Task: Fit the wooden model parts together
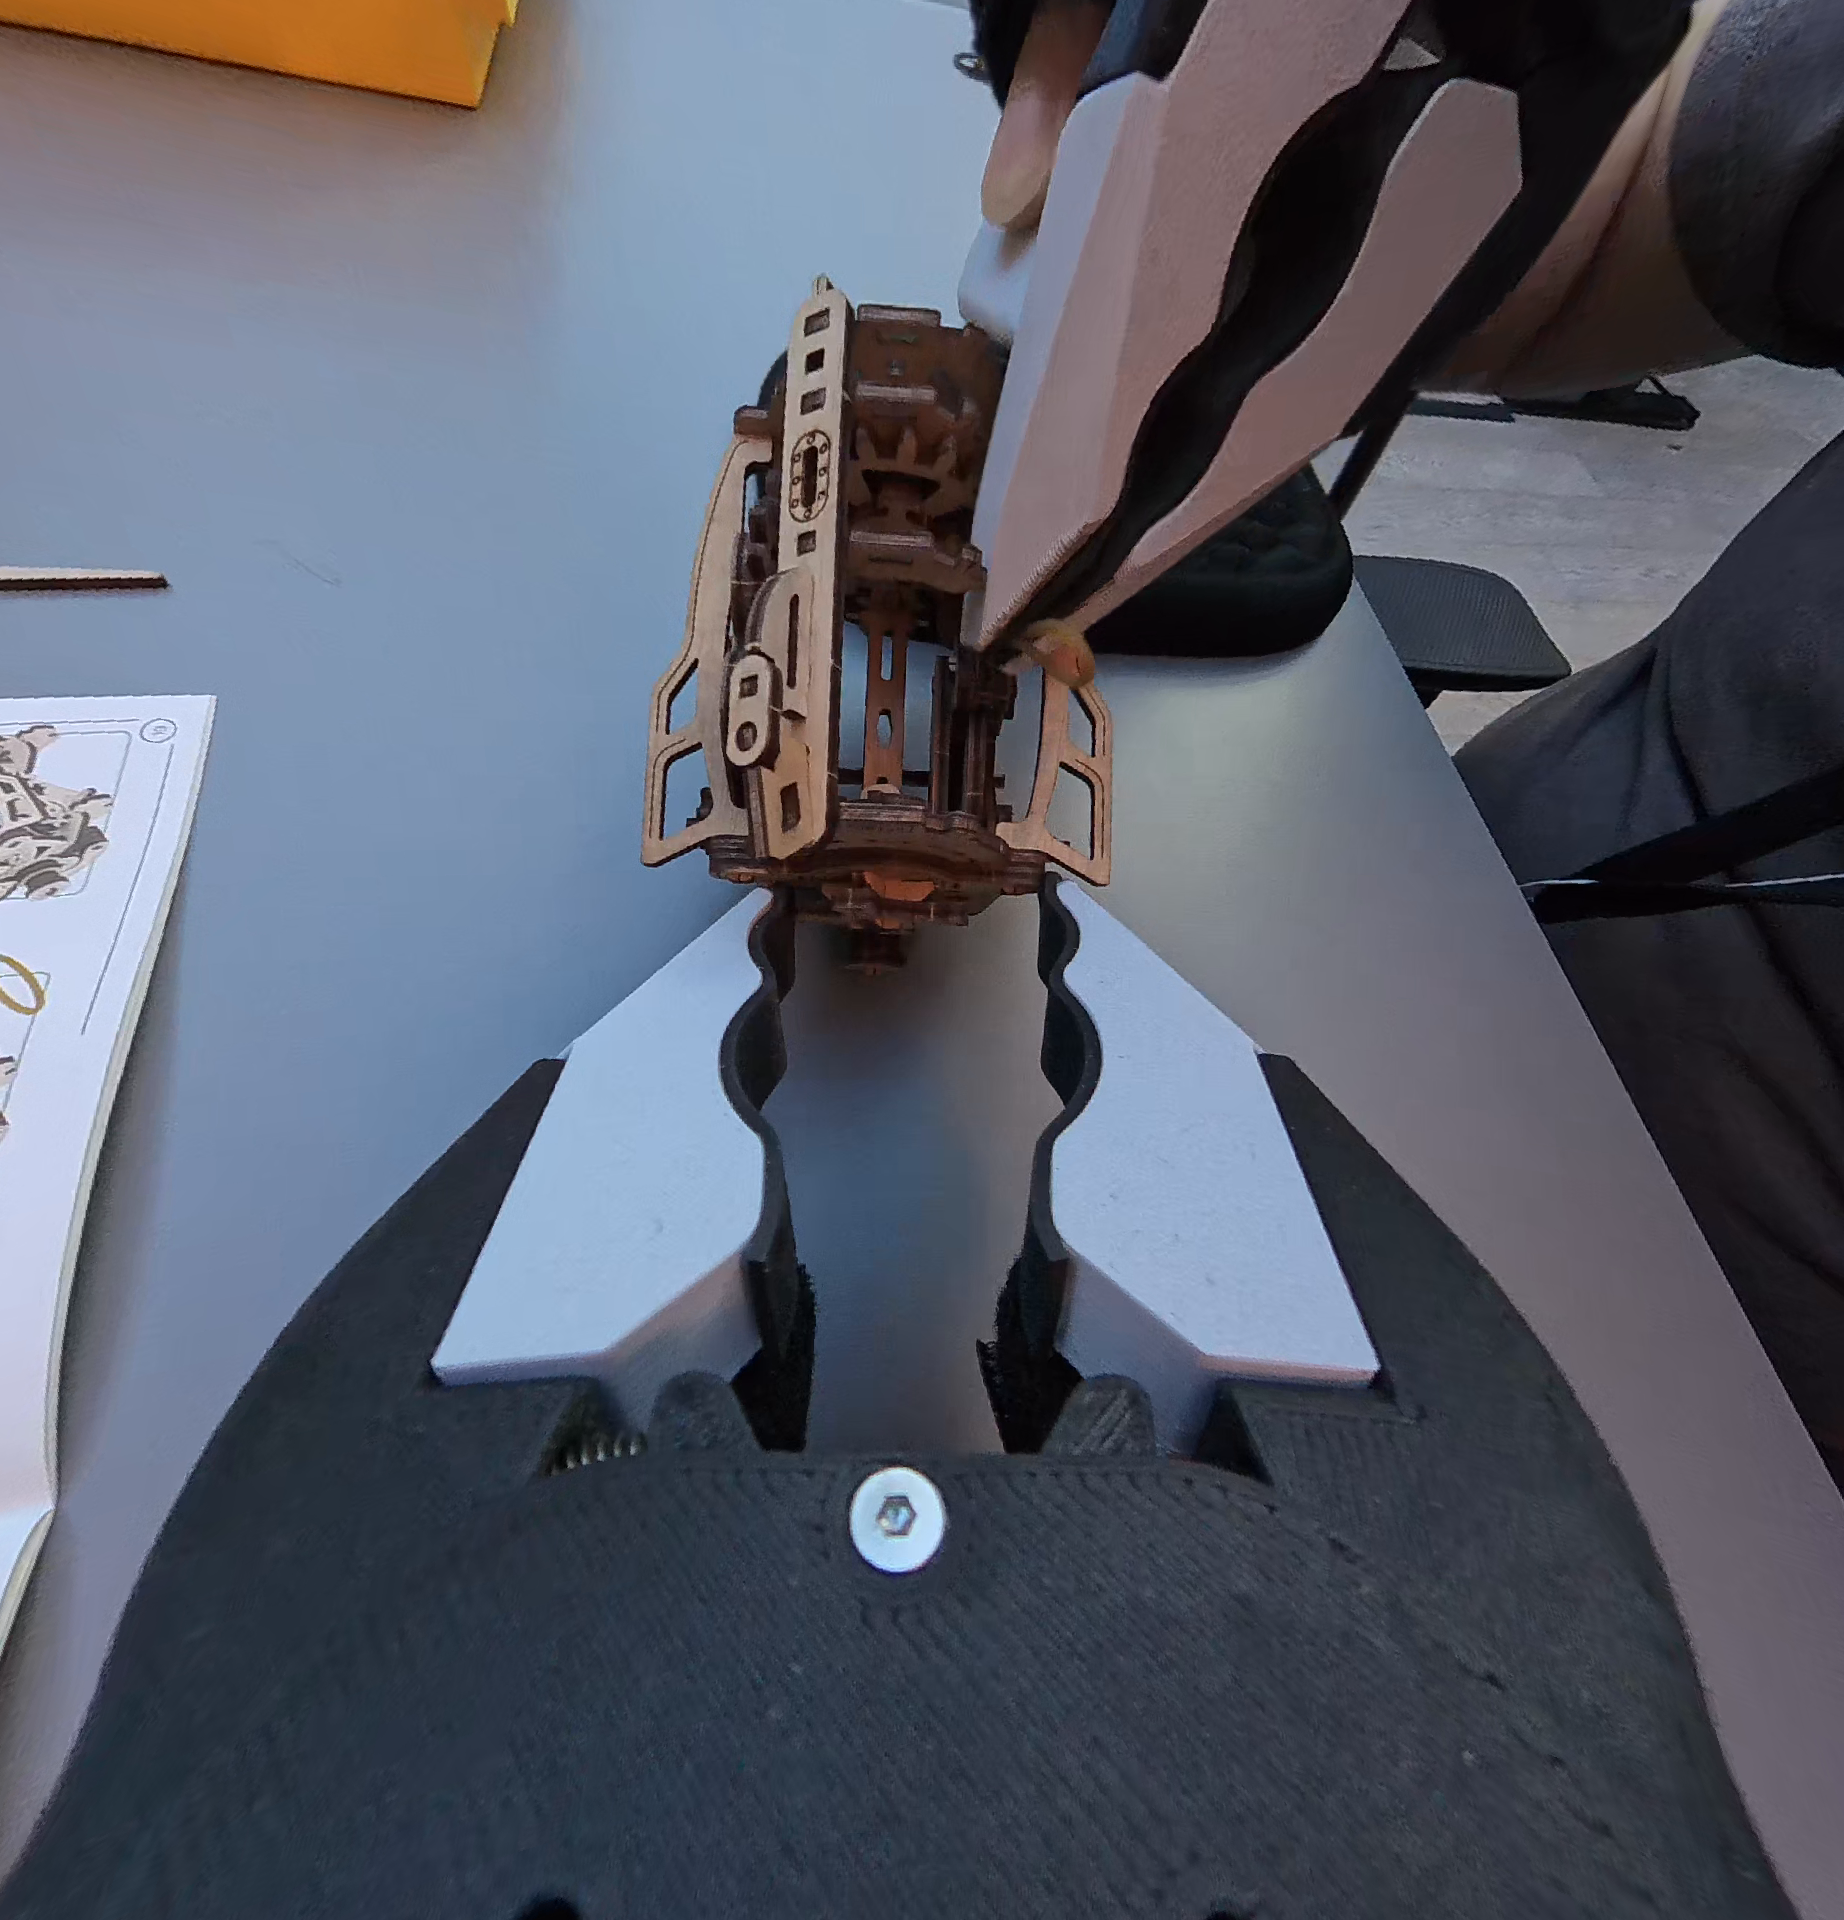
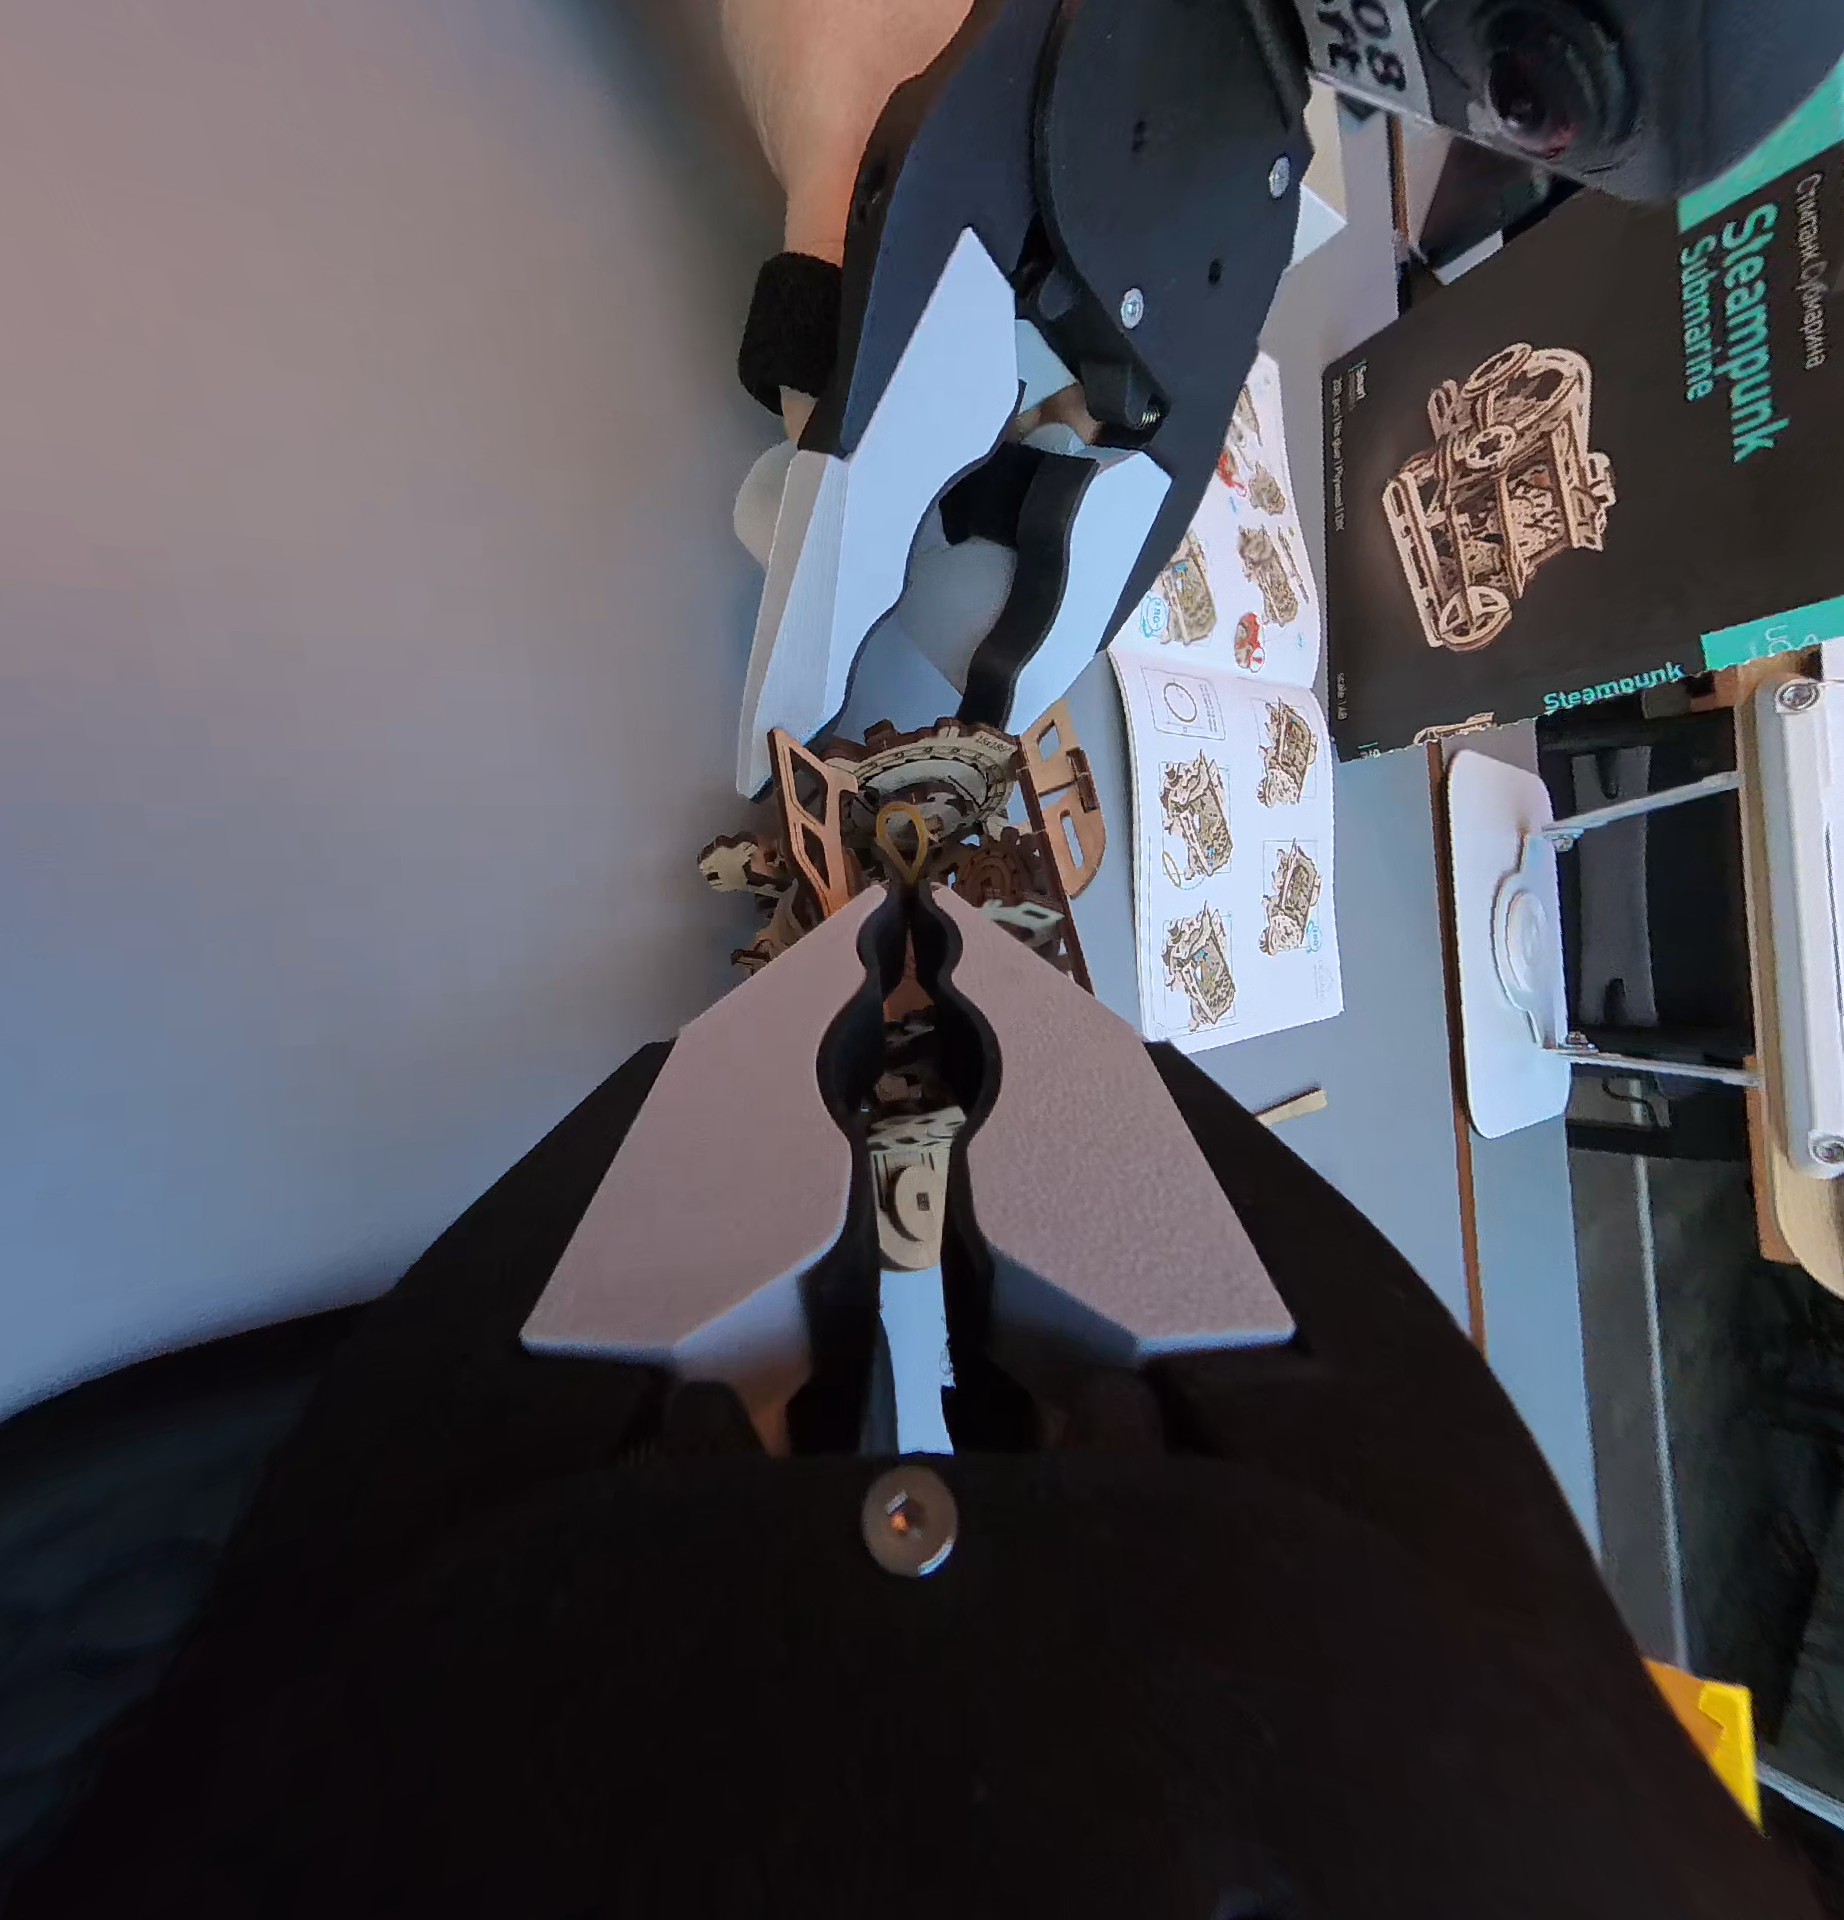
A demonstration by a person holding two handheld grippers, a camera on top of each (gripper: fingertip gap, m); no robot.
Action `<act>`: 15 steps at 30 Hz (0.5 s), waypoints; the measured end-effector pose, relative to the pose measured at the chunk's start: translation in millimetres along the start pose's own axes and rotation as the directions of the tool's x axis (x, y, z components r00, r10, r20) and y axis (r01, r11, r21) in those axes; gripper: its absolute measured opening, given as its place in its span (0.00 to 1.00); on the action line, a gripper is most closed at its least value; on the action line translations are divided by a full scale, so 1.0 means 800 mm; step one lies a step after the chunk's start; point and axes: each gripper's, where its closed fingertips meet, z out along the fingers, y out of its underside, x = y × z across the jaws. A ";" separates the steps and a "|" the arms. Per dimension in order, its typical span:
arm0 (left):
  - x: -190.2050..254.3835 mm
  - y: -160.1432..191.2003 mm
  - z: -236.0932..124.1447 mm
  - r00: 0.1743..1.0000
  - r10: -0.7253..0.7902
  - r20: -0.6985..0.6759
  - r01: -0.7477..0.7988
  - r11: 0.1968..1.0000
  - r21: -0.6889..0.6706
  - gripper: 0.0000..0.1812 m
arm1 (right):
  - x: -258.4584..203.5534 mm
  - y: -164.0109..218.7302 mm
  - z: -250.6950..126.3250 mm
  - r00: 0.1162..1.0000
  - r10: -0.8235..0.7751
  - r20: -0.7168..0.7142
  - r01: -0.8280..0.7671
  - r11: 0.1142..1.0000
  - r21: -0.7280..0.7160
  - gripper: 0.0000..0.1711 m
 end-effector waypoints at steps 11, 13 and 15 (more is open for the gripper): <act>-0.005 0.007 -0.012 0.999 -0.006 0.046 0.006 1.000 -0.002 0.39 | 0.003 0.022 0.000 0.997 0.074 0.025 -0.077 0.988 0.133 0.00; -0.006 0.001 -0.020 0.999 -0.031 0.037 0.029 0.999 0.034 0.45 | 0.004 0.021 0.001 0.998 0.066 0.019 -0.068 0.989 0.132 0.00; -0.007 -0.014 -0.026 0.997 -0.070 0.019 0.067 0.991 0.116 0.53 | 0.003 0.017 0.003 0.998 0.064 0.019 -0.066 0.988 0.142 0.00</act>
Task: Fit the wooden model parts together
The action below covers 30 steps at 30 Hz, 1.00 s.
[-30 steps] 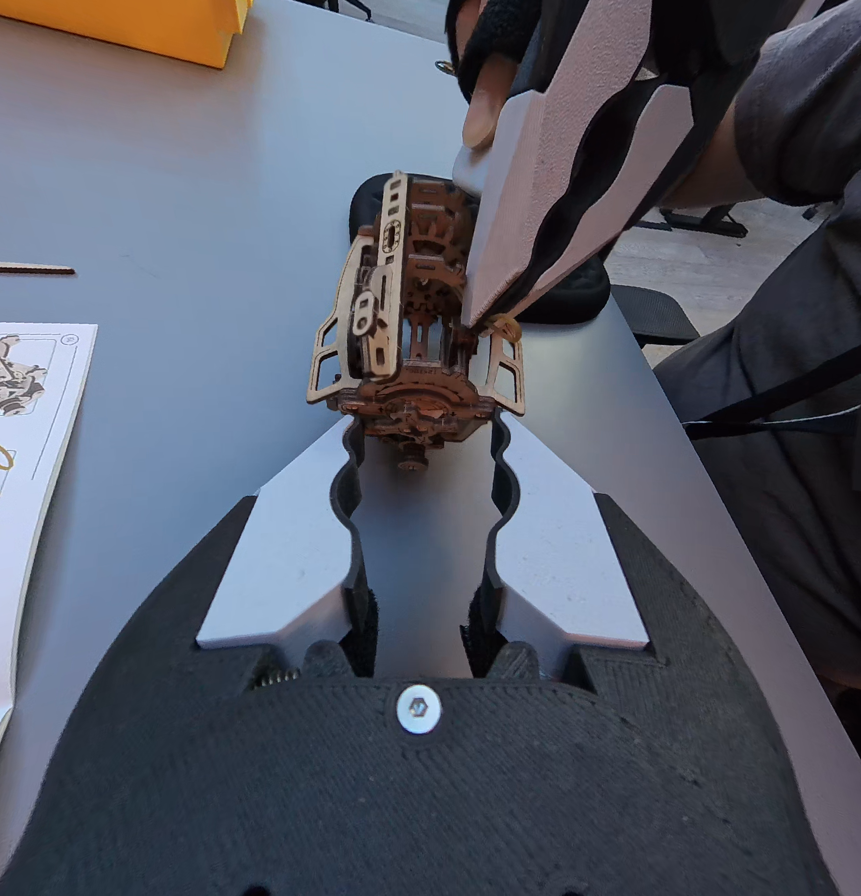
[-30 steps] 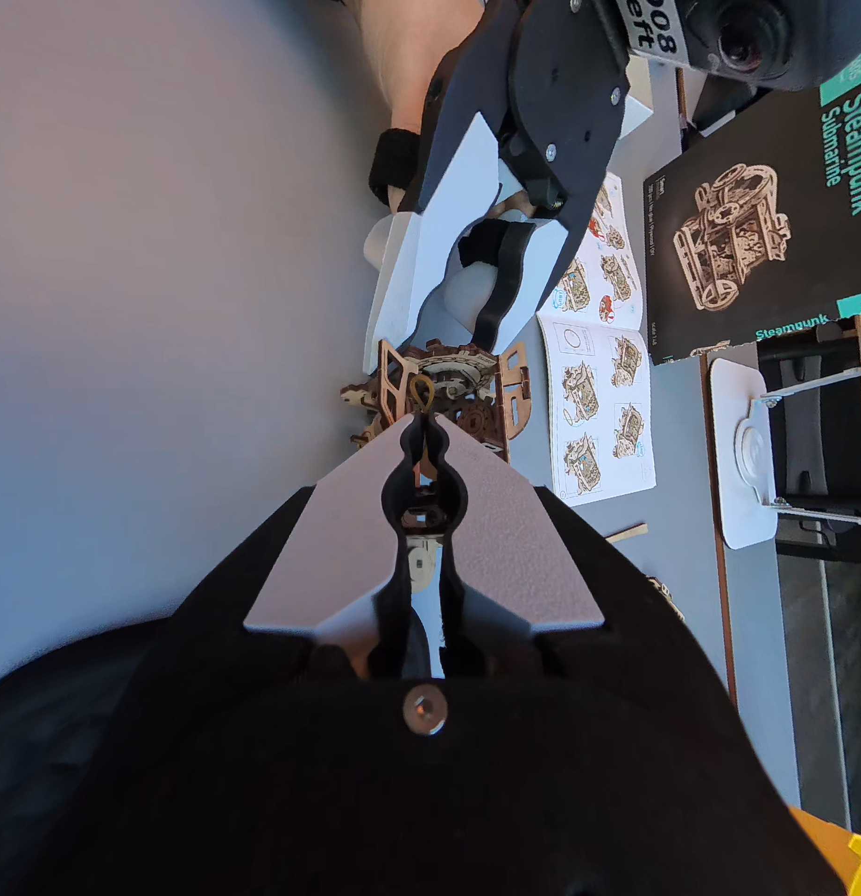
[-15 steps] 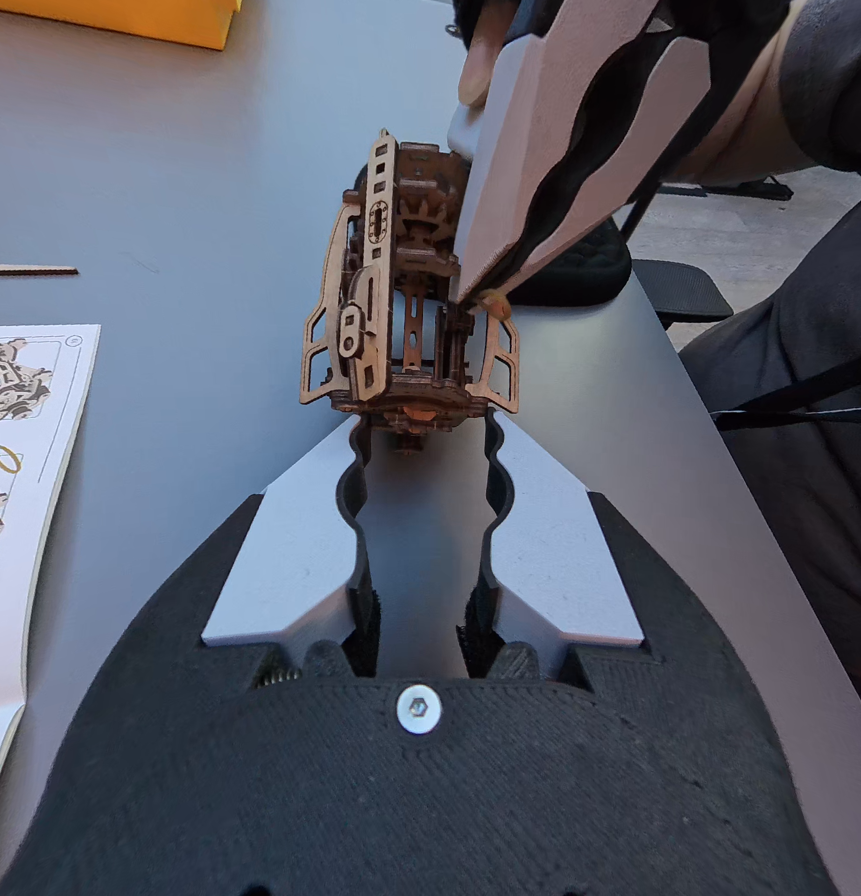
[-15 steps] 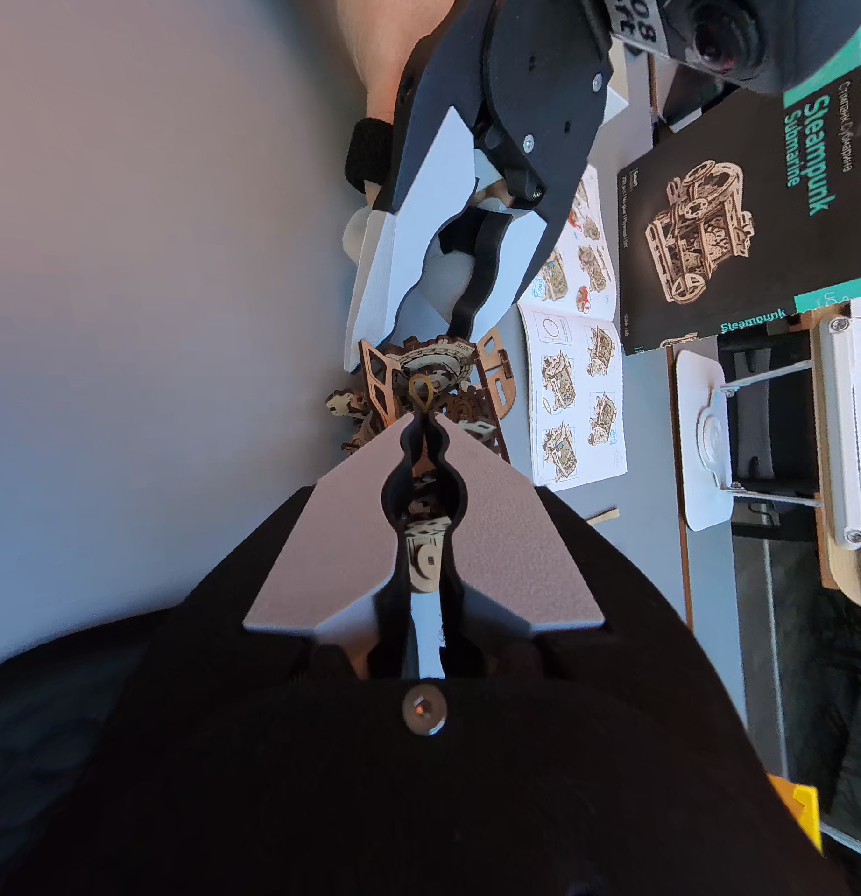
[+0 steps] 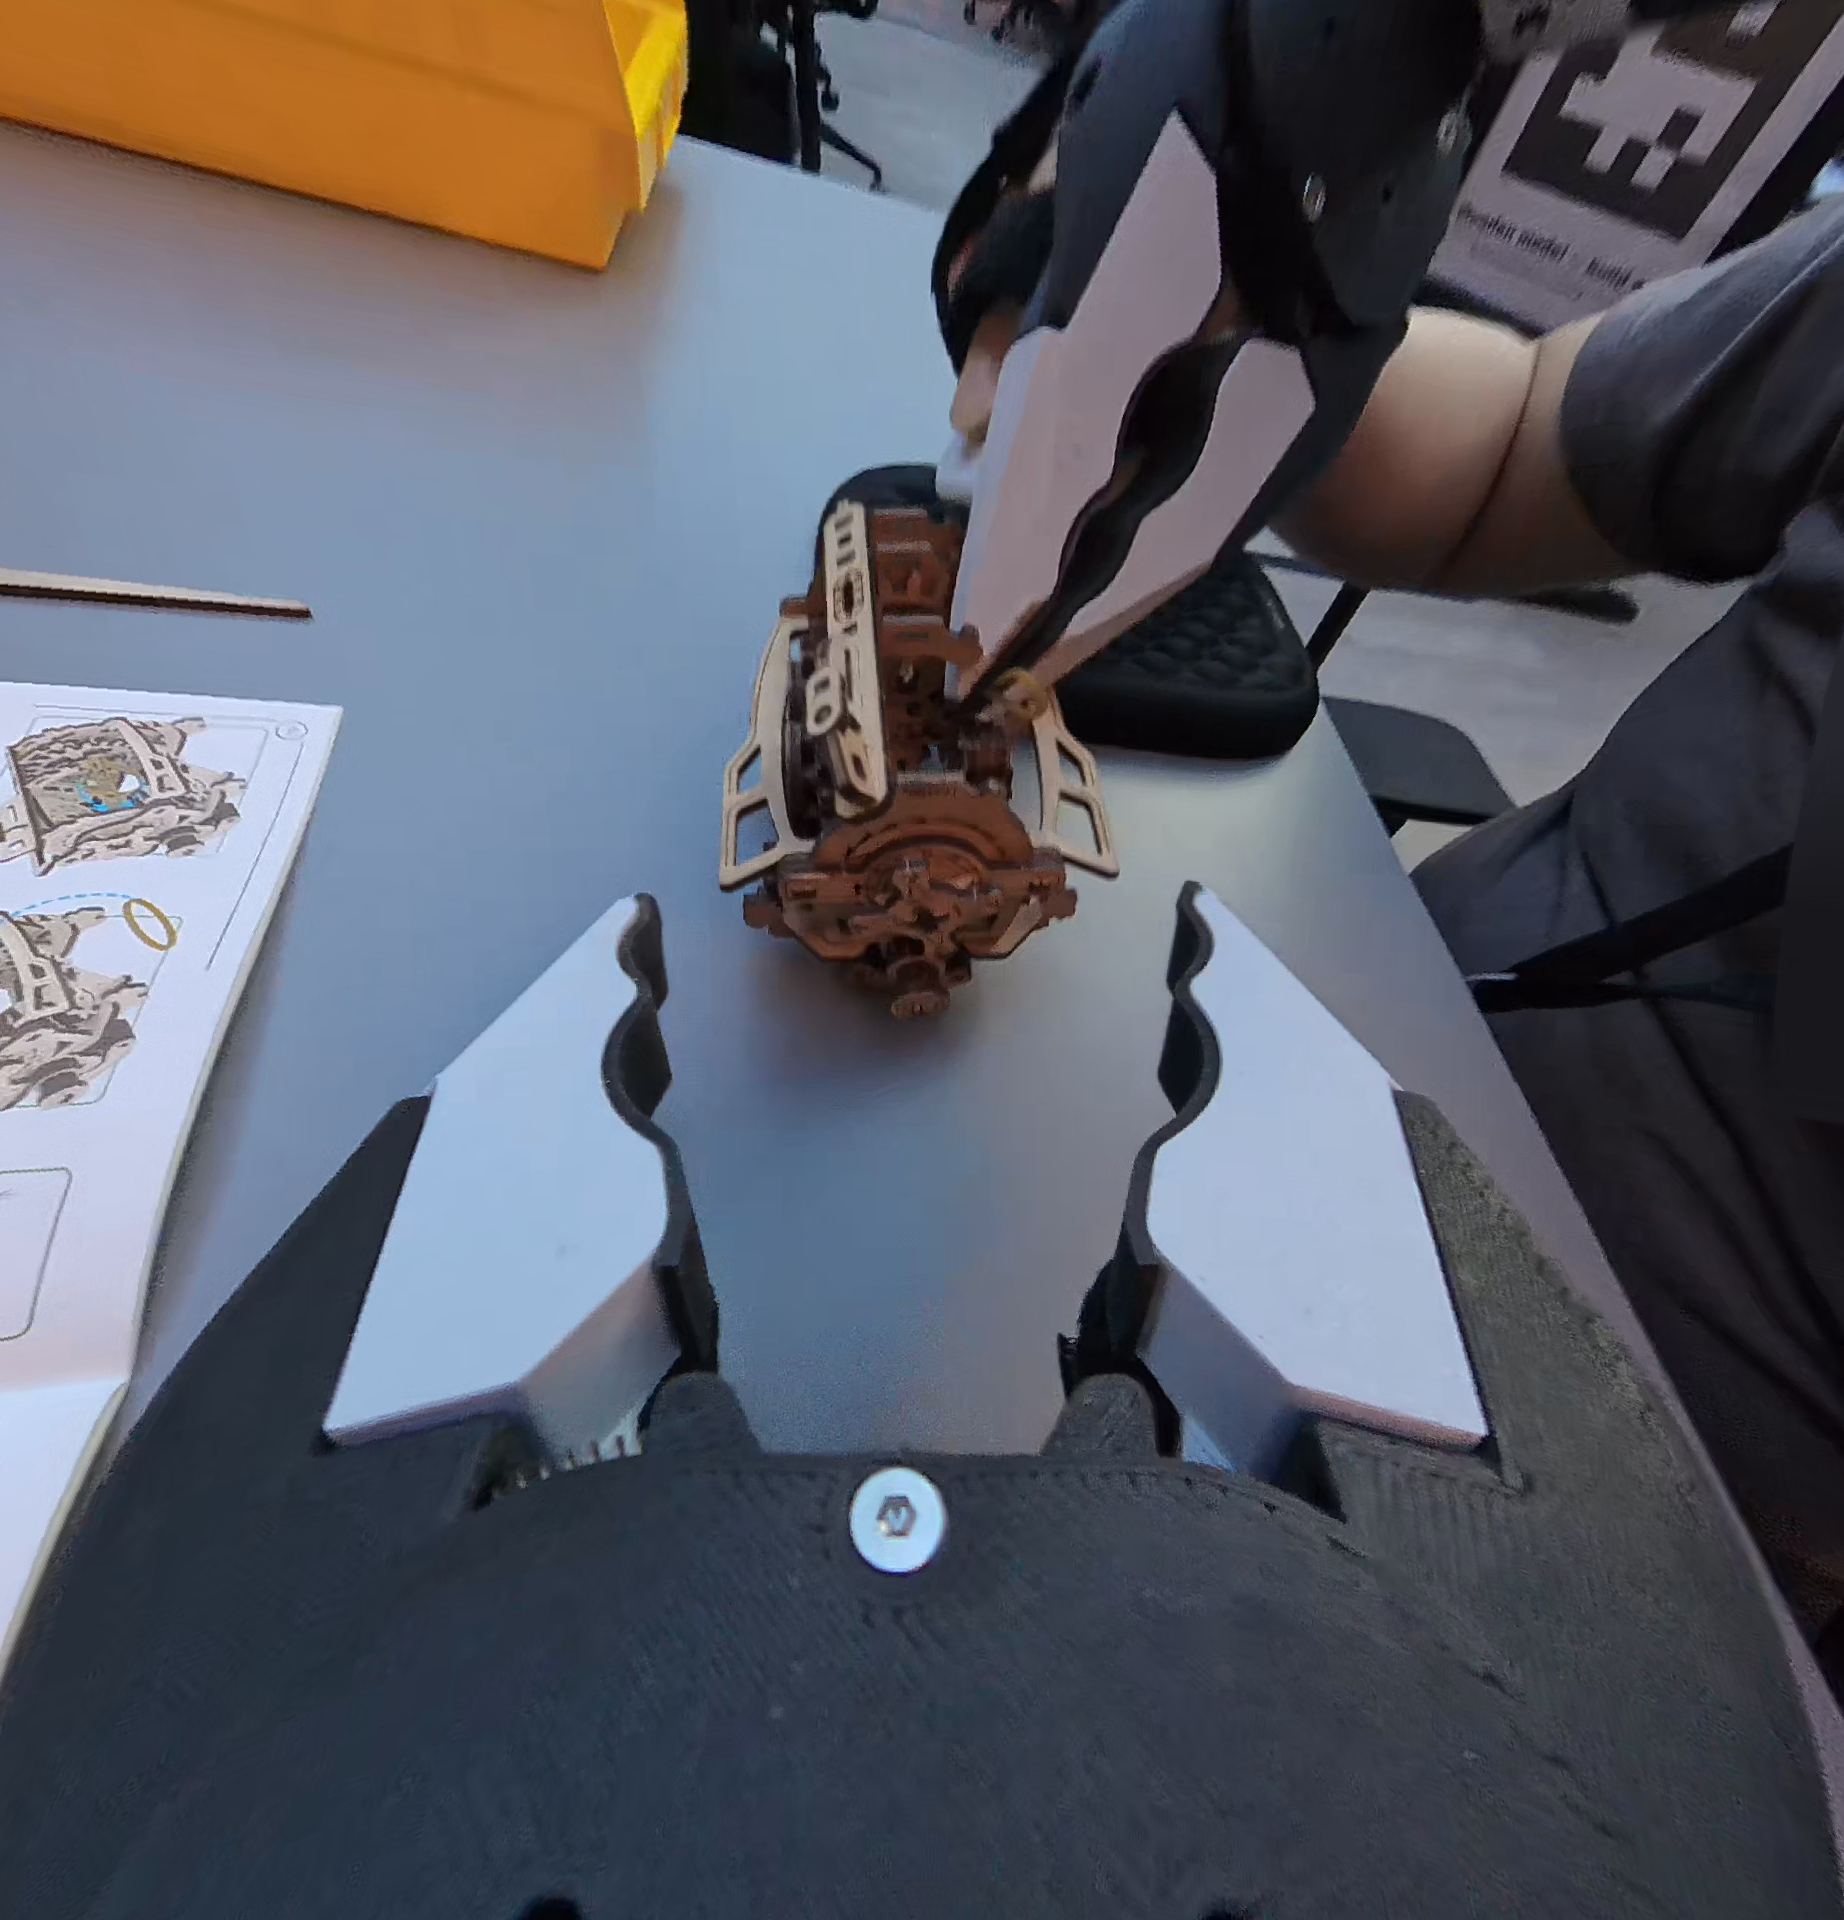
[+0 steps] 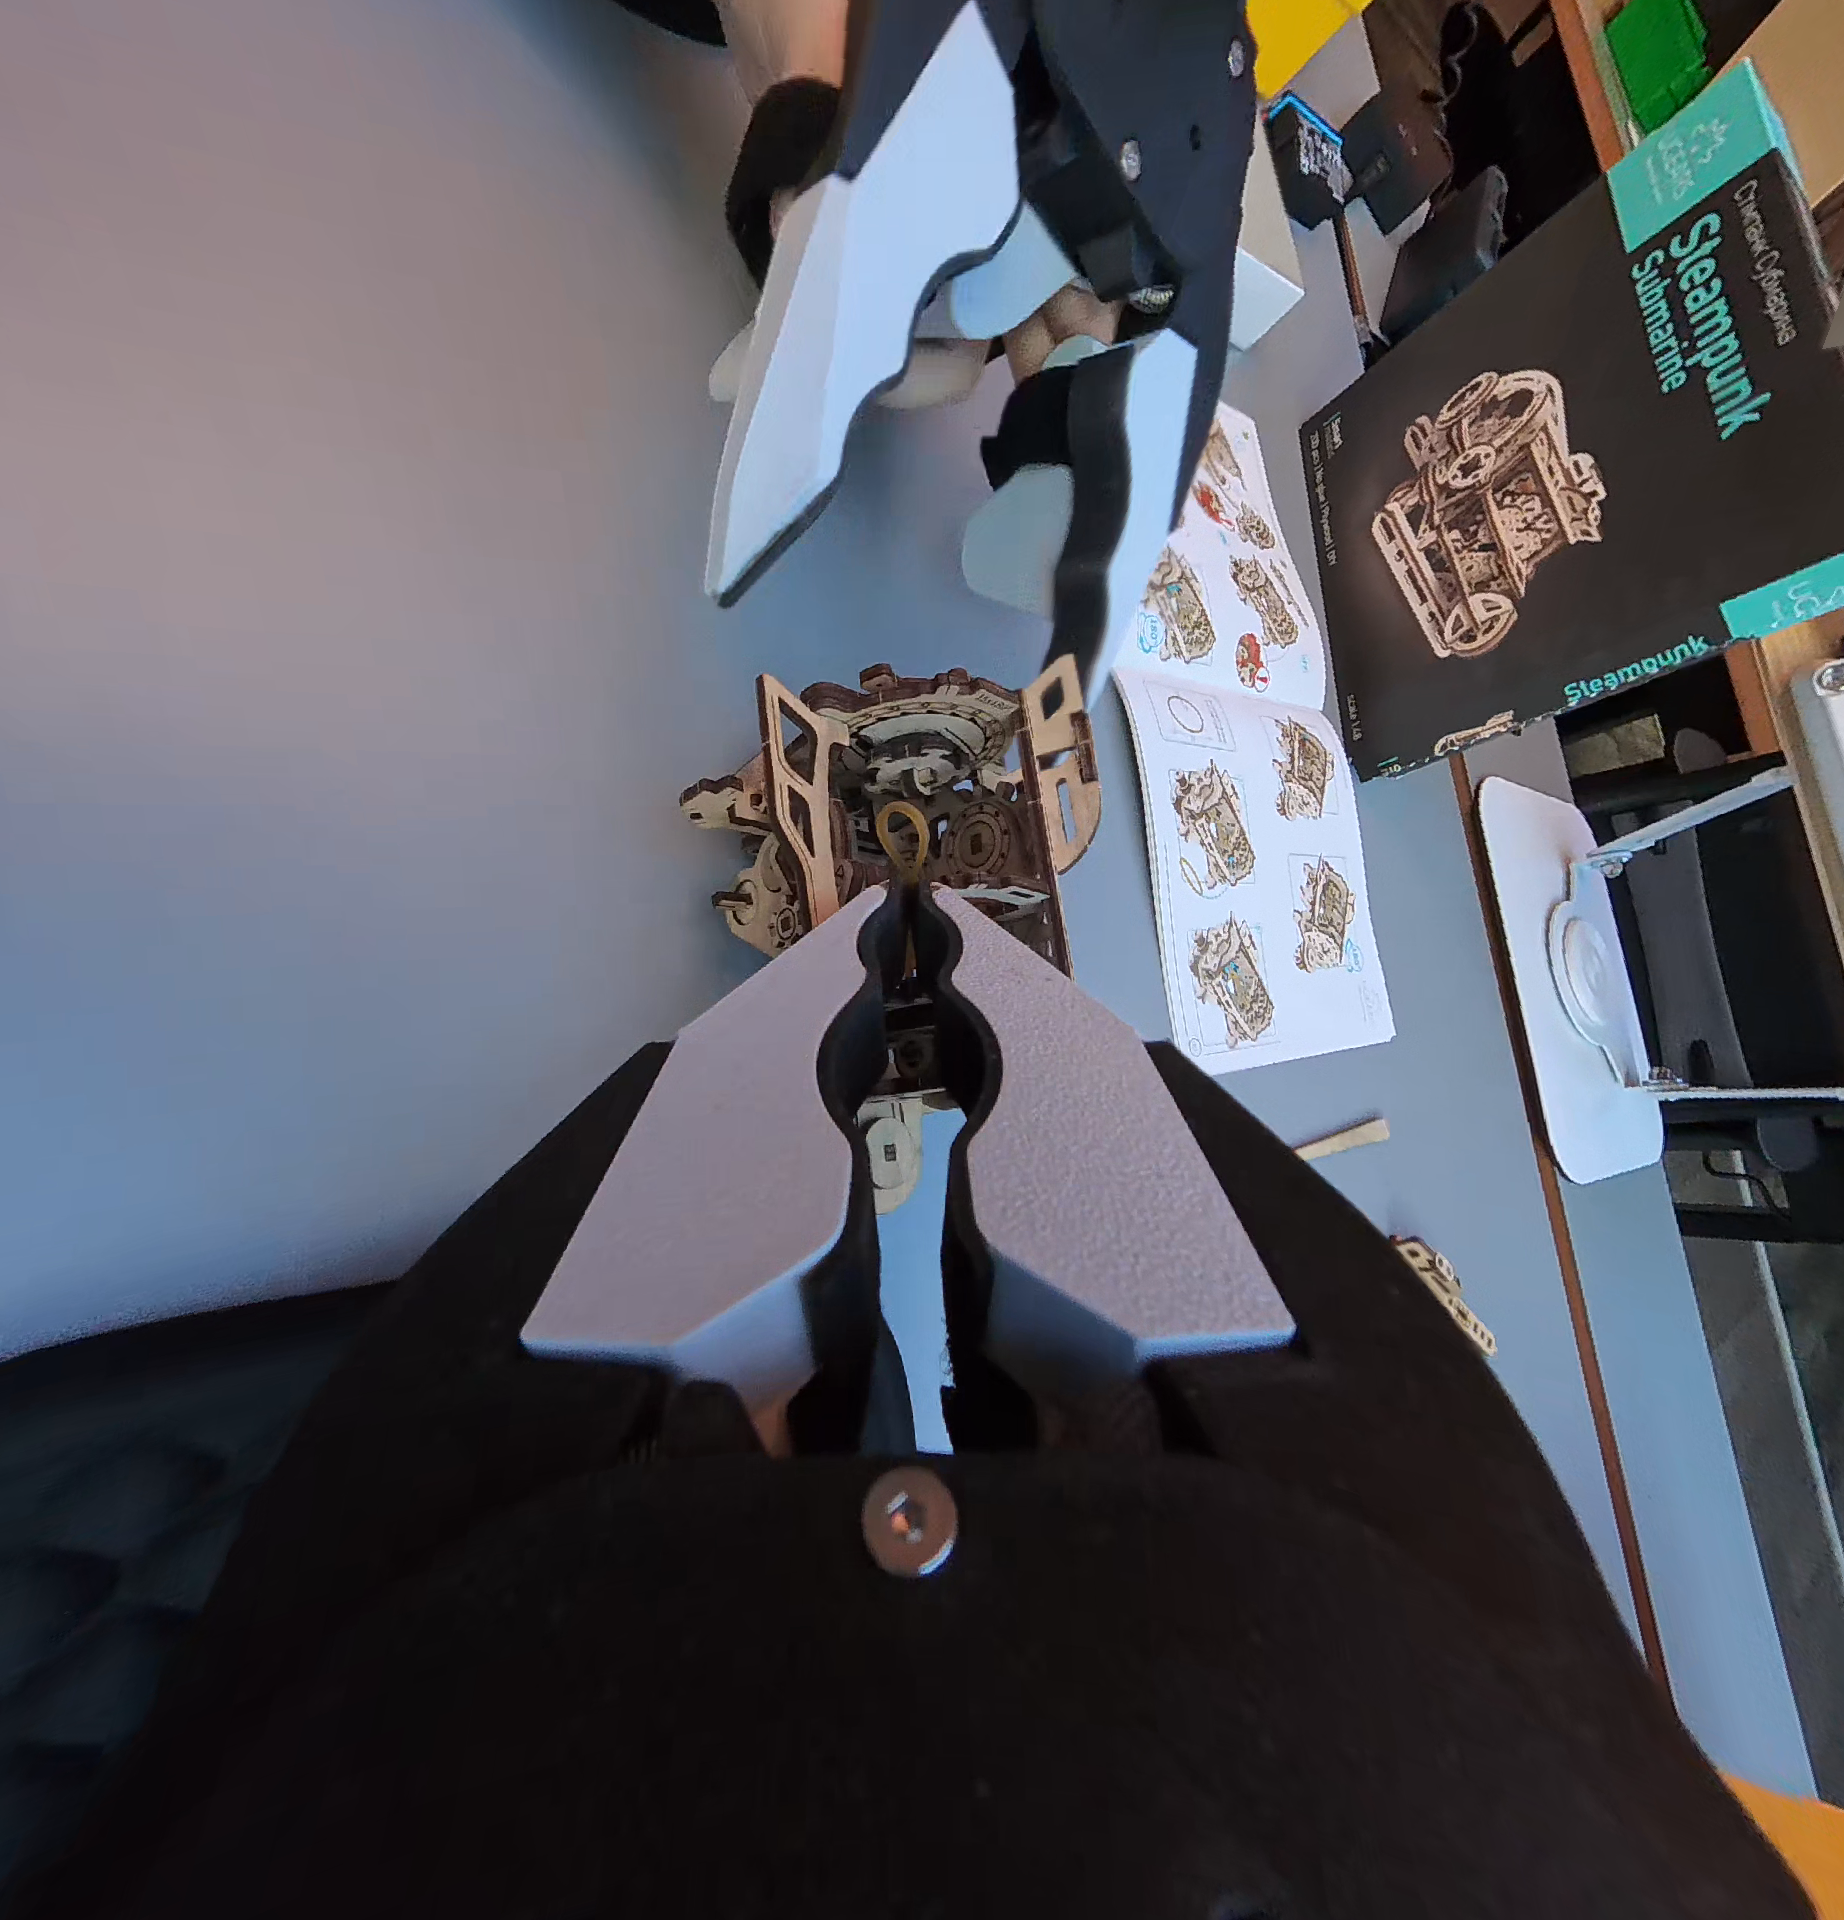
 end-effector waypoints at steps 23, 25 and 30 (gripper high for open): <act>0.005 -0.023 0.003 0.984 0.144 0.101 -0.154 0.982 0.105 0.18 | -0.006 -0.007 0.005 0.997 -0.070 -0.014 0.070 0.998 -0.012 0.00; 0.006 -0.023 0.004 0.984 0.143 0.108 -0.155 0.981 0.113 0.18 | -0.007 -0.007 0.005 0.997 -0.075 -0.010 0.075 0.997 -0.009 0.00; 0.006 -0.024 0.005 0.981 0.151 0.122 -0.166 0.978 0.126 0.17 | -0.009 -0.009 0.005 0.997 -0.083 -0.011 0.083 0.997 -0.003 0.00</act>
